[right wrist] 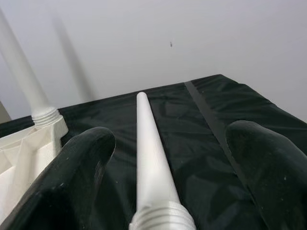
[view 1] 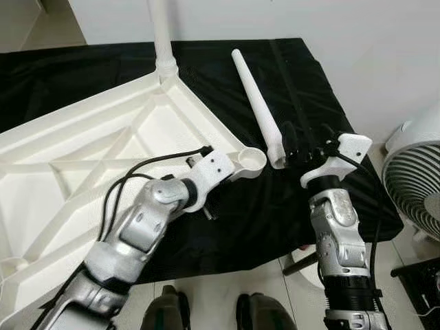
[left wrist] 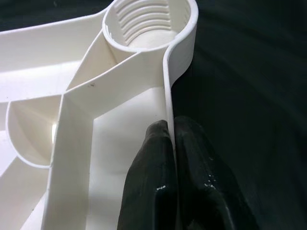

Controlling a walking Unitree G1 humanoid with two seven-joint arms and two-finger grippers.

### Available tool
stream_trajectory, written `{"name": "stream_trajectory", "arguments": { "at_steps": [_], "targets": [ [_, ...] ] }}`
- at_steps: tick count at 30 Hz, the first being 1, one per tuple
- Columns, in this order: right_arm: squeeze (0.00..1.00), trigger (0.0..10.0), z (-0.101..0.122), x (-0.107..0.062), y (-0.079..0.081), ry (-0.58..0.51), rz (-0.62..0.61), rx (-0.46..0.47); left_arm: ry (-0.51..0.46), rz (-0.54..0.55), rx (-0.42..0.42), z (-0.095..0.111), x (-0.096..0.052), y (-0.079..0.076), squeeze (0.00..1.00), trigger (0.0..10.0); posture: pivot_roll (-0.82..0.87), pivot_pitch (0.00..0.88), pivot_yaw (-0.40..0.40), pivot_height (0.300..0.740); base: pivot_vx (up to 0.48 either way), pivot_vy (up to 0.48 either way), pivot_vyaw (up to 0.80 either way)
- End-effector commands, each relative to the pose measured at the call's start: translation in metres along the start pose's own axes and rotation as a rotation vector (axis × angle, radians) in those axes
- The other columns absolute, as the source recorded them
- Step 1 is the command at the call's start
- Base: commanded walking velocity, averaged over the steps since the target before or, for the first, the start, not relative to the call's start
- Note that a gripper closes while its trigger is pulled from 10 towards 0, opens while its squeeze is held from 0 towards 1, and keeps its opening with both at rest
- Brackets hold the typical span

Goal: Building children table

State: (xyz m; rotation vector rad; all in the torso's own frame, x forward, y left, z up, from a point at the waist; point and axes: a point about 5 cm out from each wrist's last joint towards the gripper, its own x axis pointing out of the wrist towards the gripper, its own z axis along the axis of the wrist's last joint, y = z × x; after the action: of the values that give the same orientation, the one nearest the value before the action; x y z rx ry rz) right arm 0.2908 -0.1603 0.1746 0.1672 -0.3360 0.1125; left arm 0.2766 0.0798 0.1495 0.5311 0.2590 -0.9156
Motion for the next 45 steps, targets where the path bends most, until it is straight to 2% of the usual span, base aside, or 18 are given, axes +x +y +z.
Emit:
{"name": "stream_trajectory", "arguments": {
  "at_steps": [1, 2, 3, 4, 5, 11, 12, 13, 18, 19, 24, 27, 29, 31, 37, 39, 40, 45],
  "targets": [
    [0.0, 10.0, -0.003, 0.0, 0.001, 0.008, 0.01, -0.006, 0.094, 0.008, -0.004, -0.021, -0.014, 0.004, 0.0, 2.4, 0.0, 0.074, 0.032, 0.74, 0.0, 0.0, 0.0],
    [0.0, 10.0, -0.003, 0.0, 0.001, 0.008, 0.01, -0.006, 0.094, 0.008, -0.004, -0.021, -0.014, 0.004, 0.0, 2.4, 0.0, 0.074, 0.032, 0.74, 0.0, 0.0, 0.0],
    [0.0, 10.0, -0.004, 0.001, 0.001, 0.01, 0.015, -0.003, 0.103, 0.005, 0.017, -0.024, -0.022, 0.005, 0.0, 4.4, 0.02, 0.069, 0.023, 0.74, 0.0, 0.0, 0.0],
    [0.0, 10.0, -0.004, 0.001, 0.001, 0.01, 0.015, -0.003, 0.103, 0.005, 0.017, -0.024, -0.022, 0.005, 0.0, 4.4, 0.02, 0.069, 0.023, 0.74, 0.0, 0.0, 0.0],
    [0.0, 10.0, -0.005, 0.001, 0.002, 0.012, 0.017, 0.0, 0.102, 0.002, 0.028, -0.025, -0.023, 0.005, 0.0, 10.0, 0.02, 0.069, 0.023, 0.74, 0.0, 0.0, 0.0],
    [0.0, 10.0, -0.008, 0.003, 0.008, 0.024, 0.046, 0.006, 0.084, -0.035, 0.055, -0.021, -0.022, 0.001, 0.0, 10.0, 0.02, 0.066, 0.014, 0.74, 0.0, 0.0, 0.0],
    [0.0, 10.0, -0.008, 0.004, 0.009, 0.026, 0.057, 0.004, 0.066, -0.039, 0.061, -0.019, -0.02, 0.0, 0.65, 10.0, 0.02, 0.063, 0.009, 0.74, 0.0, 0.0, 0.0],
    [0.0, 10.0, -0.008, 0.006, 0.01, 0.031, 0.072, 0.002, 0.039, -0.046, 0.063, -0.014, -0.019, -0.001, 1.0, 10.0, 0.02, 0.06, 0.008, 0.74, 0.0, 0.0, 0.0],
    [0.0, 10.0, -0.01, 0.011, 0.007, 0.06, 0.069, -0.016, -0.009, -0.055, 0.063, -0.003, -0.021, 0.002, 1.0, 10.0, 0.01, 0.052, 0.004, 0.74, 0.0, 0.0, 0.0],
    [0.0, 10.0, -0.011, 0.015, 0.005, 0.076, 0.059, -0.027, -0.037, -0.057, 0.051, 0.002, -0.022, 0.004, 0.0, 10.0, 0.01, 0.052, 0.004, 0.74, 0.0, 0.0, 0.0],
    [0.0, 10.0, -0.01, 0.024, 0.004, 0.111, 0.072, -0.051, -0.1, -0.056, 0.023, 0.013, -0.022, 0.008, 0.0, 10.0, 0.01, 0.053, 0.003, 0.74, 0.0, 0.0, 0.0],
    [0.0, 10.0, -0.008, 0.035, 0.001, 0.137, 0.023, -0.038, -0.135, -0.028, -0.016, 0.021, -0.02, 0.012, 0.0, 10.0, 0.01, 0.057, 0.003, 0.74, 0.0, 0.0, 0.0],
    [0.0, 10.0, -0.011, 0.046, 0.0, 0.182, 0.008, -0.089, -0.17, -0.015, -0.025, 0.027, -0.018, 0.014, 0.0, 10.0, 0.0, 0.063, 0.006, 0.74, 0.0, 0.0, 0.0],
    [0.0, 10.0, -0.011, 0.046, 0.0, 0.182, 0.008, -0.089, -0.17, -0.015, -0.025, 0.027, -0.018, 0.014, 0.0, 10.0, 0.0, 0.063, 0.006, 0.74, 0.0, 0.0, 0.0],
    [0.0, 10.0, -0.025, 0.071, 0.0, 0.329, -0.058, -0.224, -0.179, 0.045, -0.007, 0.032, -0.01, 0.018, 0.0, 10.0, 0.01, 0.065, -0.004, 0.74, 0.0, 0.0, 0.0],
    [0.0, 10.0, -0.025, 0.071, 0.0, 0.329, -0.058, -0.224, -0.179, 0.045, -0.007, 0.032, -0.01, 0.018, 0.0, 10.0, 0.01, 0.065, -0.004, 0.74, 0.0, 0.0, 0.0],
    [0.0, 10.0, -0.025, 0.082, 0.002, 0.387, -0.107, -0.193, -0.188, 0.049, -0.005, 0.036, -0.009, 0.017, 0.0, 10.0, 0.01, 0.067, -0.011, 0.74, 0.0, 0.0, 0.0],
    [0.0, 10.0, -0.024, 0.093, 0.003, 0.441, -0.132, -0.163, -0.203, 0.051, -0.004, 0.041, -0.006, 0.016, 0.0, 10.0, 0.01, 0.072, -0.022, 0.74, 0.0, 0.0, 0.0]
  ]
}}
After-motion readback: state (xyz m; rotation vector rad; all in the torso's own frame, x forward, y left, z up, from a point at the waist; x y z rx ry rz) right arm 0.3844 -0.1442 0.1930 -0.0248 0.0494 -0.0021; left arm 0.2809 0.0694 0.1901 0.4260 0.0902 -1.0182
